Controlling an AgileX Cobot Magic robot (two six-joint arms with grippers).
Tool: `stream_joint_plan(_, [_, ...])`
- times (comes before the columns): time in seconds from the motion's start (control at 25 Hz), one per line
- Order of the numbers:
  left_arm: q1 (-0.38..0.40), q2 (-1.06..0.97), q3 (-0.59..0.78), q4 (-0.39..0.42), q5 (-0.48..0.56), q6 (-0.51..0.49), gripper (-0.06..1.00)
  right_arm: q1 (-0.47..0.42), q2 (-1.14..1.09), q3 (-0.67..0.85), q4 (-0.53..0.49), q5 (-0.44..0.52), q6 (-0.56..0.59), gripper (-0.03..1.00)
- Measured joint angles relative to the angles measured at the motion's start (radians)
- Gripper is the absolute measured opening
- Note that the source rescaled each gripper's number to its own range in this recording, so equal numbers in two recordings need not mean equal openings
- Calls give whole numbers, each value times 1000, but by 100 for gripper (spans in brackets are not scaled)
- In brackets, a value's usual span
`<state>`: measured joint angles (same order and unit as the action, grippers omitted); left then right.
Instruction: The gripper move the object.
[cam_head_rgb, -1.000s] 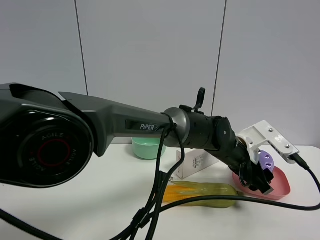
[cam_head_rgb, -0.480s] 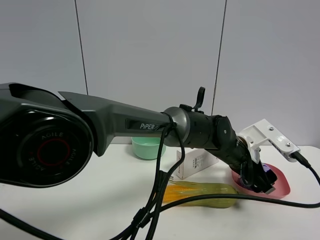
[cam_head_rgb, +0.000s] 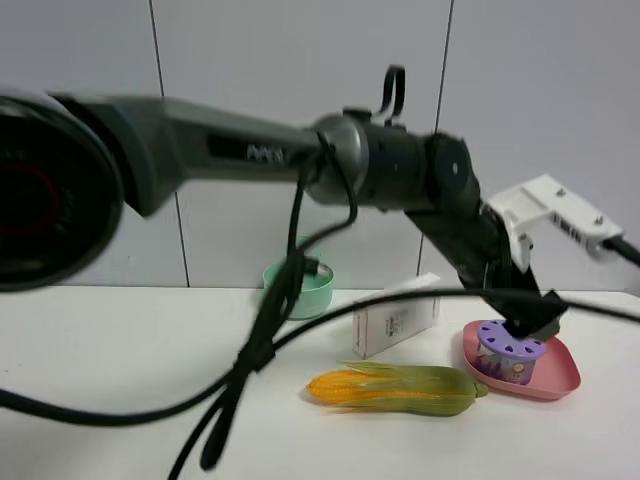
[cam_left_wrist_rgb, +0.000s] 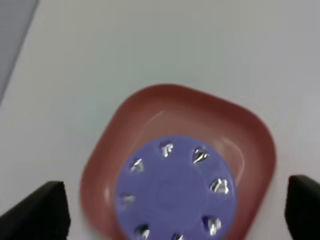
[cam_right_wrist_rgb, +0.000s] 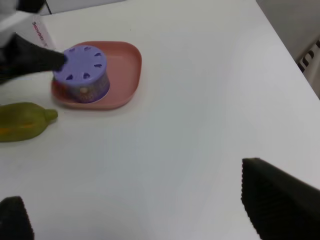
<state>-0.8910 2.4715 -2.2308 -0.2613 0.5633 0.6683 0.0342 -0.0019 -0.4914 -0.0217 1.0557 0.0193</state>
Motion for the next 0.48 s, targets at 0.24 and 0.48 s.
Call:
stream_joint_plan(0.24, [33,-219,-7,294,400,-290,51,0,0,0,0,0,0,100])
stream_joint_plan(0.48, [117,-353,-1,485,637,-484,51,0,0,0,0,0,0,100])
